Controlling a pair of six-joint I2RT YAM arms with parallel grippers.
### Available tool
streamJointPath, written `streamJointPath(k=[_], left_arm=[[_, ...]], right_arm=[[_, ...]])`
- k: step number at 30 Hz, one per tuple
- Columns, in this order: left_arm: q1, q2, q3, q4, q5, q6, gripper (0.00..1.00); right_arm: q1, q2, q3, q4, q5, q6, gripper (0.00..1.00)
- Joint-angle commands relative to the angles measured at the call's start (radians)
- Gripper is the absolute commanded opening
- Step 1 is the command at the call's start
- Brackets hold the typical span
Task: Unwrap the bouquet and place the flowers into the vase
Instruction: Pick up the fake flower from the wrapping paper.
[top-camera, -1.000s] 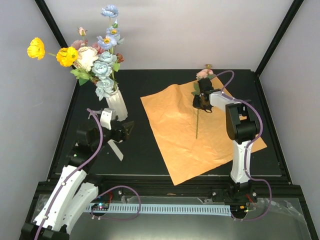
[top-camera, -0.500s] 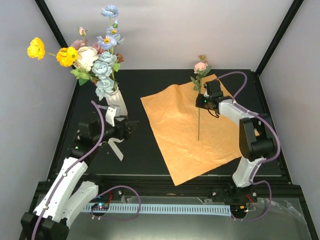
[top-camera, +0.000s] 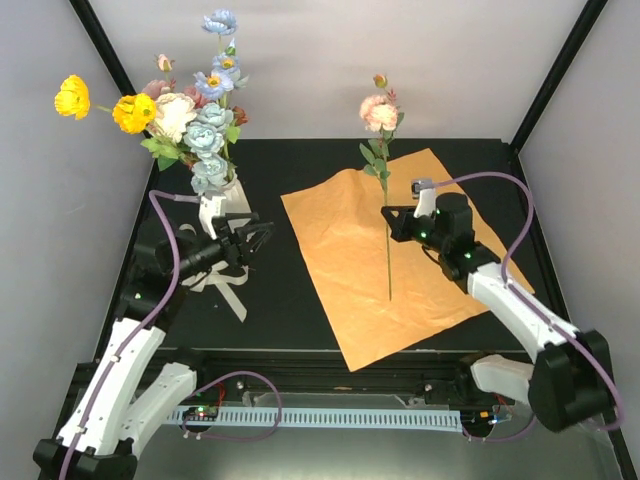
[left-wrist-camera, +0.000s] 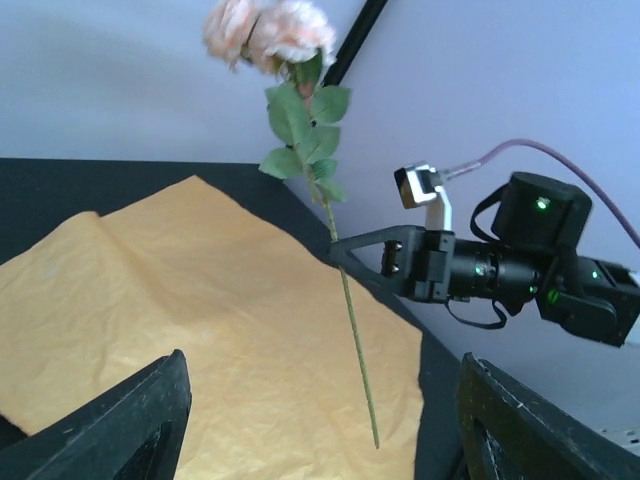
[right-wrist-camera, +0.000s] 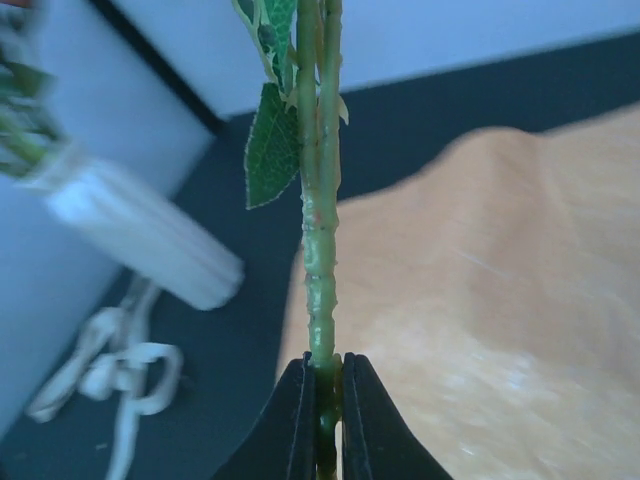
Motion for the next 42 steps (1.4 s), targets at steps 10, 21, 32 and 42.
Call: streamJointPath(k=[10,21,32,42], left_arm=[[-0.074,0.019,0.056,0.215,0.199,-0.135,0.67],[-0.157,0.034,0.051,0.425,0.316,-0.249,0.59],[-0.180,0.039,0.056,0.494,0.348,-0.315,0.42],[-0.182,0.025,0.018,0.547,0.388,-0.304,0.30]], right_arm=[[0.251,-0.268,-0.043,0.412,-0.310,-0.048,0.01],[0.435,-0.166,0.056,0.555,-0.465,-0.004,0.01],[0.534,-0.064,0.098,0.600,-0.515,-0.011,0.01],[0.564,-0.039,0.102,0.618,-0.473,0.011,0.01]])
